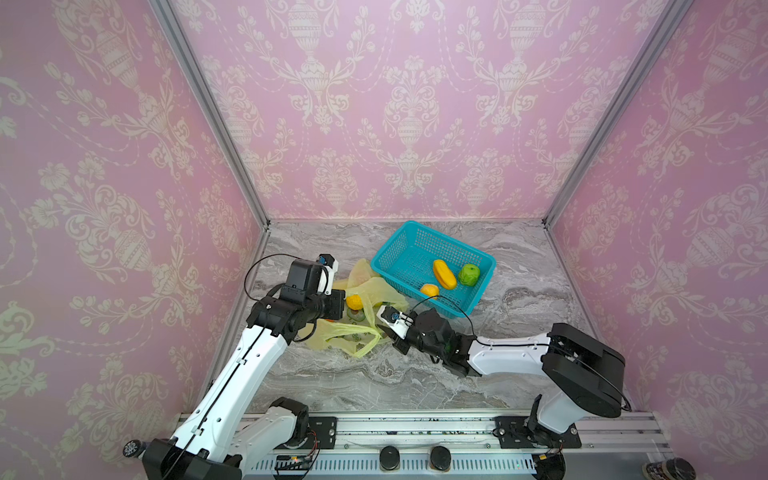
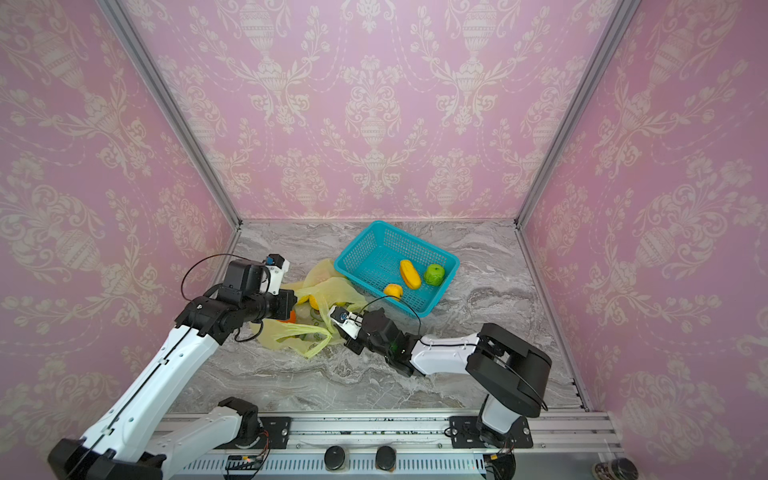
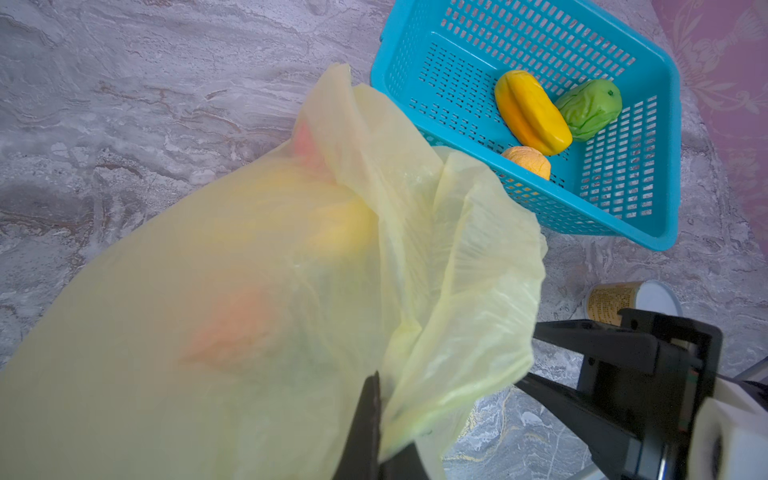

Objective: Untie the knot of the plastic bag and take out the fruit
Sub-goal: 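Move the right gripper back into the yellow bag's opening, then reach the right gripper down toward the yellow fruits in the bag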

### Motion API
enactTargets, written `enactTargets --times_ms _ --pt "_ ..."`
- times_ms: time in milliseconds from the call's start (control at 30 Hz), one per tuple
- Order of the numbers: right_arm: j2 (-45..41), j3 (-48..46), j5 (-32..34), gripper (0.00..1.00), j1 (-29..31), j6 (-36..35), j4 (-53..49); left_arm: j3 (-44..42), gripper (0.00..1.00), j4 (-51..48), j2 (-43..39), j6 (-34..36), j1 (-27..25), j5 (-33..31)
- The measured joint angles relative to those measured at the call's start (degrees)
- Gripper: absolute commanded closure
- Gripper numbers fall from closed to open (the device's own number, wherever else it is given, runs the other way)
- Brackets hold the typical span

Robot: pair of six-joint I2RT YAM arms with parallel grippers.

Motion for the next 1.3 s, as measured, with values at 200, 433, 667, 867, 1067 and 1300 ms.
enactTargets --times_ms 200,433,667,867,1067,1300 --pt "0.26 0.0 1.03 0.81 -0.37 0.13 2.64 -0.02 1.0 0.0 0.0 0.0 0.0 0.0" --pt "1.16 1.53 -1.88 0.82 -0.28 1.44 2.1 -0.02 1.0 0.0 0.0 0.0 0.0 0.02" --pt "3.15 4.17 -5.79 0.79 3.78 1.55 1.49 -0.02 1.0 0.0 0.0 0.0 0.0 0.0" --pt "6.34 8.28 -5.46 0.72 3.98 1.95 -2.32 -0.02 1.0 0.0 0.0 0.0 0.0 0.0" --pt "12.26 15.91 -3.02 0.68 4.04 4.09 -5.05 -0.02 1.0 0.0 0.0 0.0 0.0 0.02" --pt "23.06 26.86 4.85 0.49 4.04 8.04 -11.3 -0.02 1.0 0.42 0.0 0.0 0.07 0.09"
